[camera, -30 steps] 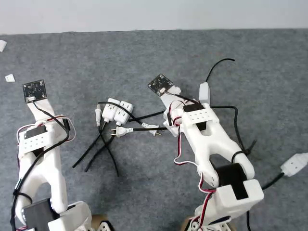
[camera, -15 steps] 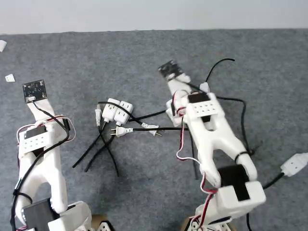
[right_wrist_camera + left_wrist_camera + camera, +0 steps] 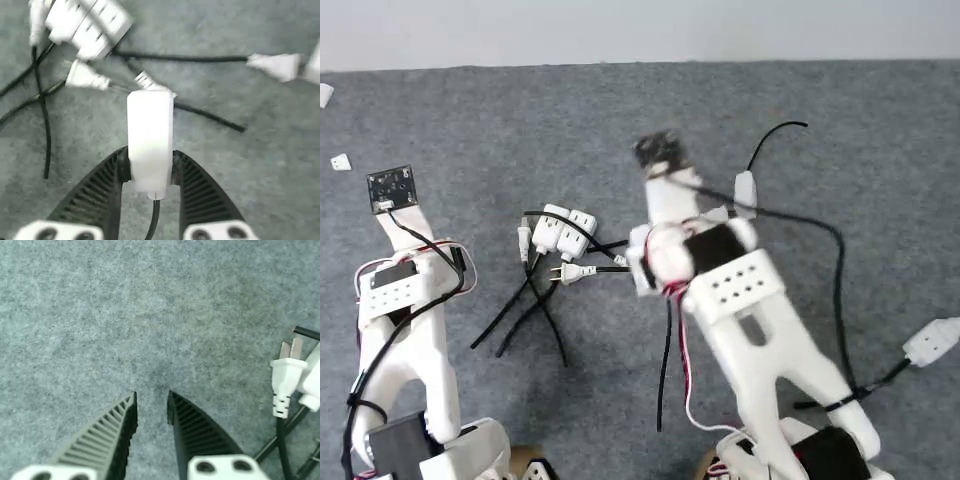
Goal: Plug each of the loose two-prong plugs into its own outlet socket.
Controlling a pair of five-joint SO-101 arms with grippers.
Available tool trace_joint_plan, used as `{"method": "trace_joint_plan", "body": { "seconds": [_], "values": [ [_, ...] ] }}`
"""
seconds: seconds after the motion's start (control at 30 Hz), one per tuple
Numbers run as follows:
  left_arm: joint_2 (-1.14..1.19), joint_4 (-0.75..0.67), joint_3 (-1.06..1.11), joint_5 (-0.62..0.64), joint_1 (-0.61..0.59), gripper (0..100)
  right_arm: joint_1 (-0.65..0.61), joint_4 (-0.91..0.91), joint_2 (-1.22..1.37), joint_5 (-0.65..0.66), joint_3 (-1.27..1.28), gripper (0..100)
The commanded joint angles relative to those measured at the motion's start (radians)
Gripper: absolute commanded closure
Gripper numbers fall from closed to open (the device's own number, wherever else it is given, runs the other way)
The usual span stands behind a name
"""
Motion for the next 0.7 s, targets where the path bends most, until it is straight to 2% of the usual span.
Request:
{"method": "trace_joint_plan", "body": {
  "seconds": [0.0, 0.13, 0.2, 0.37, 0.57, 0.67],
  "values": [
    [-0.008, -0.031, -0.013, -0.011, 0.008, 90, -0.058, -0.162, -0.045, -0.020, 0.157, 99.0],
    [-0.008, -0.031, -0.013, -0.011, 0.008, 90, -0.182, -0.466, -0.047, -0.011, 0.443, 99.0],
    [-0.008, -0.031, -0.015, -0.011, 0.008, 90, -0.200, -0.549, -0.050, -0.011, 0.489, 99.0],
    [-0.008, -0.031, -0.015, -0.011, 0.008, 90, -0.179, -0.568, 0.002, -0.011, 0.489, 98.3],
    [-0.006, -0.031, -0.015, -0.011, 0.008, 90, -0.179, -0.556, 0.113, -0.011, 0.428, 82.3],
    [-0.006, -0.031, -0.015, -0.011, 0.008, 90, -0.170, -0.506, 0.107, -0.009, 0.394, 78.0]
  ]
}}
